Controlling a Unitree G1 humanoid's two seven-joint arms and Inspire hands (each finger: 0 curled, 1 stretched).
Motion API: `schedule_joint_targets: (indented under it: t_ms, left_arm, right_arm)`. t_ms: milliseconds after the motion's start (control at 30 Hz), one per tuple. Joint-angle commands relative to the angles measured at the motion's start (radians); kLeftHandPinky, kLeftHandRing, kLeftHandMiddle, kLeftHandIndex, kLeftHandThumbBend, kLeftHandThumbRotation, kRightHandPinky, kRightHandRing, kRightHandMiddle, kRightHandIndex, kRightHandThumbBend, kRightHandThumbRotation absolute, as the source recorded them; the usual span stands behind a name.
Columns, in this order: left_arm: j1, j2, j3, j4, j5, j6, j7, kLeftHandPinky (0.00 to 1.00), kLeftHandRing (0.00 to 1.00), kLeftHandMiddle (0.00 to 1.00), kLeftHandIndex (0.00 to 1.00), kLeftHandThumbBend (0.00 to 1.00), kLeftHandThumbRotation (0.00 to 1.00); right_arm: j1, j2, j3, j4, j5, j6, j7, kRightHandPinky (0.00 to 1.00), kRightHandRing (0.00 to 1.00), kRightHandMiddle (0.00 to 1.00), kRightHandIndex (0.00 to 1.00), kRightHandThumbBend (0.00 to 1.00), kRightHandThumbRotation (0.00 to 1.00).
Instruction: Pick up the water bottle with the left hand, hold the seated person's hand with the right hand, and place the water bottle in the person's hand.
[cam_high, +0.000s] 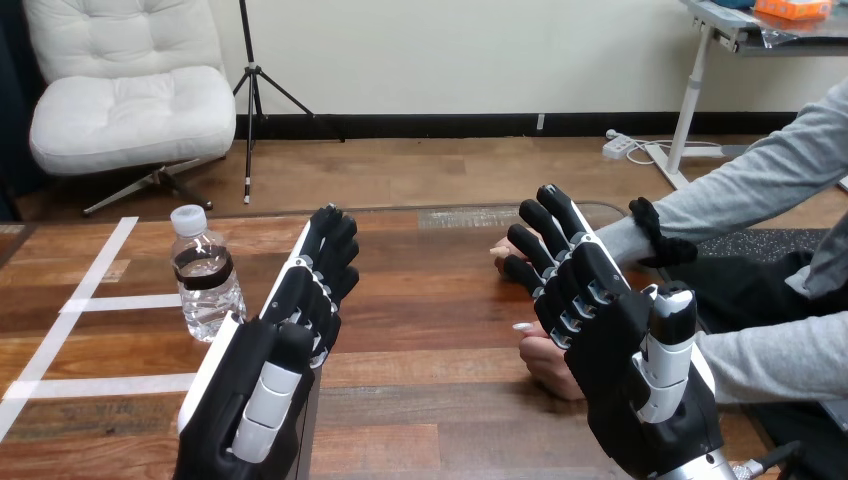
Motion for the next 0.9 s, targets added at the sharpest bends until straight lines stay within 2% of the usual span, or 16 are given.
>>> schedule_joint_targets:
  t_ms: [0, 600, 700, 867]
  left_arm:
    - [-0.033, -0.005, -0.001, -0.049, -0.005, -0.007, 0.0, 0.99, 1.0, 1.0, 1.0, 0.83, 0.89]
    - [-0.035, 0.003, 0.007, -0.049, -0.006, -0.011, -0.003, 1.0, 1.0, 1.0, 1.0, 0.82, 0.9]
    - [-0.044, 0.003, 0.018, -0.042, 0.009, -0.028, 0.006, 1.0, 1.0, 1.0, 1.0, 0.83, 0.89]
    - [-0.066, 0.012, 0.042, -0.054, -0.003, -0.018, 0.016, 0.99, 1.0, 1.0, 1.0, 0.83, 0.89]
  right_arm:
    - [-0.022, -0.001, -0.006, -0.068, 0.008, -0.002, 0.002, 1.0, 1.0, 1.0, 1.0, 0.98, 1.0]
    - [-0.019, 0.002, -0.002, -0.068, -0.003, -0.005, -0.002, 1.0, 1.0, 1.0, 1.0, 0.98, 1.0]
    - [-0.02, 0.004, -0.002, -0.065, 0.001, -0.006, -0.001, 1.0, 1.0, 1.0, 1.0, 0.98, 1.0]
    - [-0.021, 0.004, -0.003, -0.063, 0.001, -0.005, -0.001, 1.0, 1.0, 1.0, 1.0, 0.98, 1.0]
